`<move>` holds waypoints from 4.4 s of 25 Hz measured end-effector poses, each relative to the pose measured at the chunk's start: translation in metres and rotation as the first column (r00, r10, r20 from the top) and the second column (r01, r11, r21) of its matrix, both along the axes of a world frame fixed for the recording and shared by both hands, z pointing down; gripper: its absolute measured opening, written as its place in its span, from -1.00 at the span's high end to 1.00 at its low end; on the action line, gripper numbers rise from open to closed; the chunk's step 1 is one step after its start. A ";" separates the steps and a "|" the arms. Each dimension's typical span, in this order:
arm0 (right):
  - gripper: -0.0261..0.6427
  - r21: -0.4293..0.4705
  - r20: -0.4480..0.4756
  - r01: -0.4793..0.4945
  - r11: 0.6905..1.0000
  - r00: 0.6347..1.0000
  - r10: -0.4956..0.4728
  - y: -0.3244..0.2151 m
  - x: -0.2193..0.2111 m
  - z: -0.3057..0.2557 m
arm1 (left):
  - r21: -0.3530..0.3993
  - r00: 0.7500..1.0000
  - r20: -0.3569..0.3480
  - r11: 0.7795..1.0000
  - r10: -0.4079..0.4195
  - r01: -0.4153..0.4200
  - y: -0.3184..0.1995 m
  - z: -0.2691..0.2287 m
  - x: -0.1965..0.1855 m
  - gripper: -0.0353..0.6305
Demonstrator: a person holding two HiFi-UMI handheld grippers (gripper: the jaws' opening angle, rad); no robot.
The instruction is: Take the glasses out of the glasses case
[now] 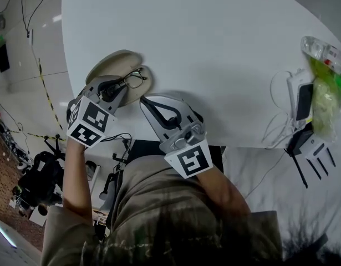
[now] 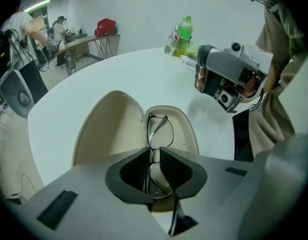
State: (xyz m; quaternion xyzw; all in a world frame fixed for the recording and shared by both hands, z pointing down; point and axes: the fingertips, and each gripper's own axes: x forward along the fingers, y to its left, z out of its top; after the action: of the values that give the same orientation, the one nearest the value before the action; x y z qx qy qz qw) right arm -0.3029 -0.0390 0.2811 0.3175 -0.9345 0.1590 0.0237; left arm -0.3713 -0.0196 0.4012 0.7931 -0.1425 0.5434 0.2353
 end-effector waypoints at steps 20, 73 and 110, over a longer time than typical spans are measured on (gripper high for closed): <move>0.89 0.101 -0.002 -0.044 0.994 0.999 0.045 0.003 0.013 0.014 | 0.039 0.994 0.107 0.999 0.011 -0.015 0.002 0.003 0.000 0.77; 0.89 0.124 0.038 -0.192 0.974 0.981 0.188 0.015 0.057 0.012 | 0.142 0.987 0.150 0.989 -0.053 0.032 -0.009 -0.039 0.015 0.84; 0.89 0.100 0.040 -0.212 0.972 0.977 0.209 0.022 0.091 0.021 | 0.190 0.988 0.156 0.982 -0.016 -0.014 -0.004 -0.063 0.047 0.84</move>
State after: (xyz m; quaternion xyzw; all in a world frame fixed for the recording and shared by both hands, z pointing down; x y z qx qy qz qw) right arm -0.2120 -0.0168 0.3024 0.4133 -0.9028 0.1167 -0.0237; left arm -0.3241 -0.0240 0.3385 0.7668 -0.2120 0.5879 0.1467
